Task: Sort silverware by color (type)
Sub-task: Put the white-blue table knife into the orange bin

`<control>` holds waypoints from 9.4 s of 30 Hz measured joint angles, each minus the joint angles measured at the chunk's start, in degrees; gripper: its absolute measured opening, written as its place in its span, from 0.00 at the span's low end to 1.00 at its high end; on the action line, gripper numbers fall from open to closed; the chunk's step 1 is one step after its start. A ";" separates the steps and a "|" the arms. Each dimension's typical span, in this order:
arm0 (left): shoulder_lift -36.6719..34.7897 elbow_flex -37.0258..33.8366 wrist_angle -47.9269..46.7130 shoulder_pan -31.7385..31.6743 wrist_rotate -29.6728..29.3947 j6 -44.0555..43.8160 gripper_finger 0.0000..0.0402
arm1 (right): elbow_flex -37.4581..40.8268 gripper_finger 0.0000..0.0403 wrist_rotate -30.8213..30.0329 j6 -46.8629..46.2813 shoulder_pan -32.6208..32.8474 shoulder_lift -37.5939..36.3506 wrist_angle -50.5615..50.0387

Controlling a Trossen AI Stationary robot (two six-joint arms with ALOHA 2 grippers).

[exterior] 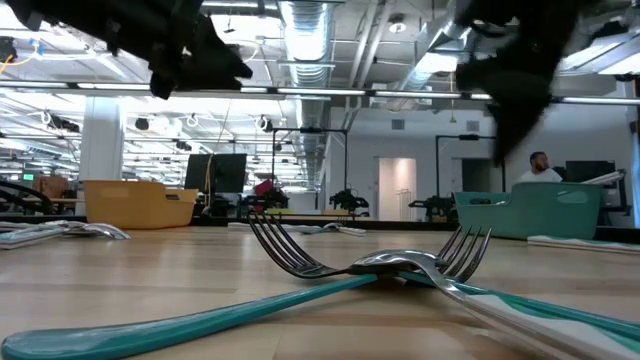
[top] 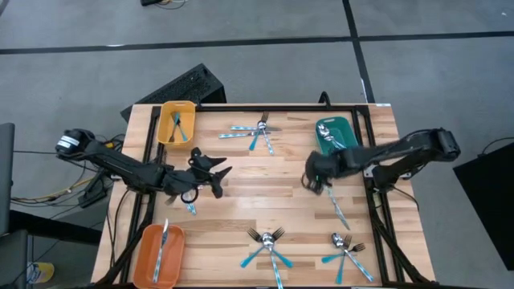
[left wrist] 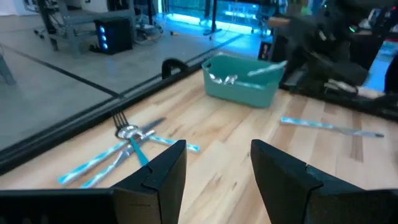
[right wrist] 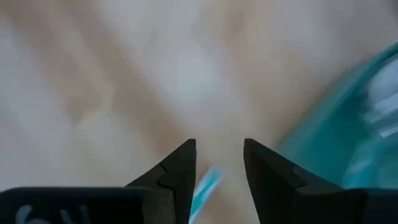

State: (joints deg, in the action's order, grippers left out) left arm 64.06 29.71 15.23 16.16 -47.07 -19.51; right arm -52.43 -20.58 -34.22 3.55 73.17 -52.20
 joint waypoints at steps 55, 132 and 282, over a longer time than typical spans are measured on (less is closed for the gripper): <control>12.04 0.96 12.60 3.39 10.83 5.10 0.42 | -9.04 0.36 16.06 -61.96 42.72 21.11 -11.07; 11.29 0.98 12.40 -1.44 14.82 7.43 0.42 | 18.72 0.24 7.02 -50.49 27.06 7.86 12.96; 2.70 32.96 -81.05 18.68 66.52 -49.26 0.08 | 7.35 0.36 -7.74 11.69 5.28 6.70 55.14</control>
State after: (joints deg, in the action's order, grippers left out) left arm 66.76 62.67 -65.81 34.84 19.44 -68.77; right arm -45.08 -28.32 -22.52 8.84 79.88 2.95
